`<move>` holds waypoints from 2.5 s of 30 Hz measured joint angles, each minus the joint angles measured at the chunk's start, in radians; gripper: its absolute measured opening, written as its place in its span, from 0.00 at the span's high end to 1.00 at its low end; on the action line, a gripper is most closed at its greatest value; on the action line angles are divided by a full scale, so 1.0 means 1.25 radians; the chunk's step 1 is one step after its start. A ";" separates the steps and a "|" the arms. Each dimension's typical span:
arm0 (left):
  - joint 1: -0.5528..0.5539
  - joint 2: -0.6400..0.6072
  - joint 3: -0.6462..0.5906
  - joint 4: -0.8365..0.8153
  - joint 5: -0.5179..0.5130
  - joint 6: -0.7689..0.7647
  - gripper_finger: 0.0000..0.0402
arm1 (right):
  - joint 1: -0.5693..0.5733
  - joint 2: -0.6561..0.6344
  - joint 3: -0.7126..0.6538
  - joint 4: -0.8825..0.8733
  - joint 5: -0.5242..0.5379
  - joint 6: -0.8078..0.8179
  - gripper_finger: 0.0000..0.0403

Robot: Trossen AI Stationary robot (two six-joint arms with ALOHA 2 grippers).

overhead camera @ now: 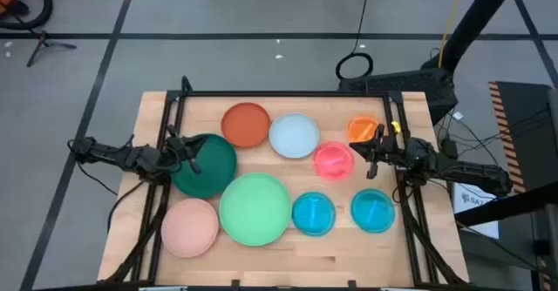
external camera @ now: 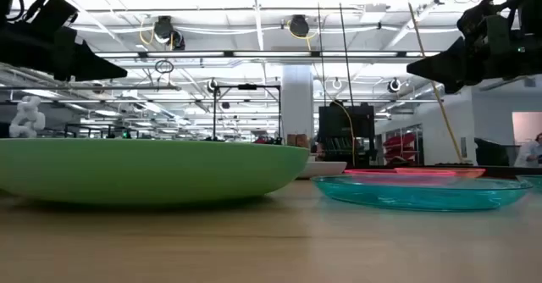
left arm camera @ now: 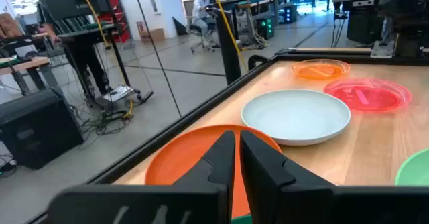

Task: Stack plastic plates

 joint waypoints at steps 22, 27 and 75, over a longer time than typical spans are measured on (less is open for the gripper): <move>0.000 0.000 0.000 0.000 0.000 0.000 0.92 | 0.000 0.000 0.000 0.000 0.000 0.000 1.00; 0.000 0.000 0.000 0.000 0.000 0.000 0.92 | 0.000 0.000 0.000 0.000 0.000 0.000 1.00; 0.000 0.000 0.000 0.000 0.000 0.000 0.92 | 0.000 0.000 0.000 0.004 0.000 -0.064 1.00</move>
